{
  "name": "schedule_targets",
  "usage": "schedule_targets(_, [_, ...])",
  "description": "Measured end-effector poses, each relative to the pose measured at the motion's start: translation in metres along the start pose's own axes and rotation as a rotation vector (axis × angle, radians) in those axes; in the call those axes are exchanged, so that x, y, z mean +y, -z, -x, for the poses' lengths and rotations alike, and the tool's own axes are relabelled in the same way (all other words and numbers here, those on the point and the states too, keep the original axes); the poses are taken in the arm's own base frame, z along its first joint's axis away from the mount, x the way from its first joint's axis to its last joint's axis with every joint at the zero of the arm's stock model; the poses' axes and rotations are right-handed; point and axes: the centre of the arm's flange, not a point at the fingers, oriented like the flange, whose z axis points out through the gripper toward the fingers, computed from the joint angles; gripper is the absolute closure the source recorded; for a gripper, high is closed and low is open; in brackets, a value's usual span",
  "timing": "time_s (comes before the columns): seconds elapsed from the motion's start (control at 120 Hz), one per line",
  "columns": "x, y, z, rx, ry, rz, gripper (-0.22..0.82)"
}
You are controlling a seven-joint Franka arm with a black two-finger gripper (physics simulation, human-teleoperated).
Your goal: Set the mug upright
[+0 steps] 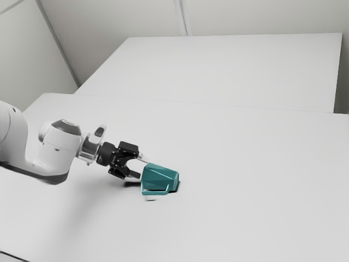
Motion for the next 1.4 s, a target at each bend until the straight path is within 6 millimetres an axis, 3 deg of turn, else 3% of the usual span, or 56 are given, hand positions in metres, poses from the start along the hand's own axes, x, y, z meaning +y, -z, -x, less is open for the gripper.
schedule_targets(0.433, [0.012,-0.024,0.003,-0.001,-0.063,0.029,0.04])
schedule_targets(0.5, [0.015,-0.028,0.004,-0.001,-0.071,0.032,0.12])
schedule_targets(0.642, [0.017,-0.027,0.003,0.010,-0.074,0.033,0.44])
schedule_targets(0.75, [0.019,-0.025,0.002,0.015,-0.074,0.033,0.60])
schedule_targets(1.0, [0.034,-0.018,0.001,0.031,-0.084,0.052,0.73])
schedule_targets(1.092, [0.056,-0.008,-0.003,0.046,-0.120,0.061,0.74])
schedule_targets(1.167, [0.087,0.005,-0.024,0.047,-0.209,0.029,0.74])
schedule_targets(1.283, [0.151,0.031,-0.087,-0.024,-0.441,-0.150,0.74])
schedule_targets(1.4, [0.175,0.032,-0.129,-0.153,-0.577,-0.404,0.75])
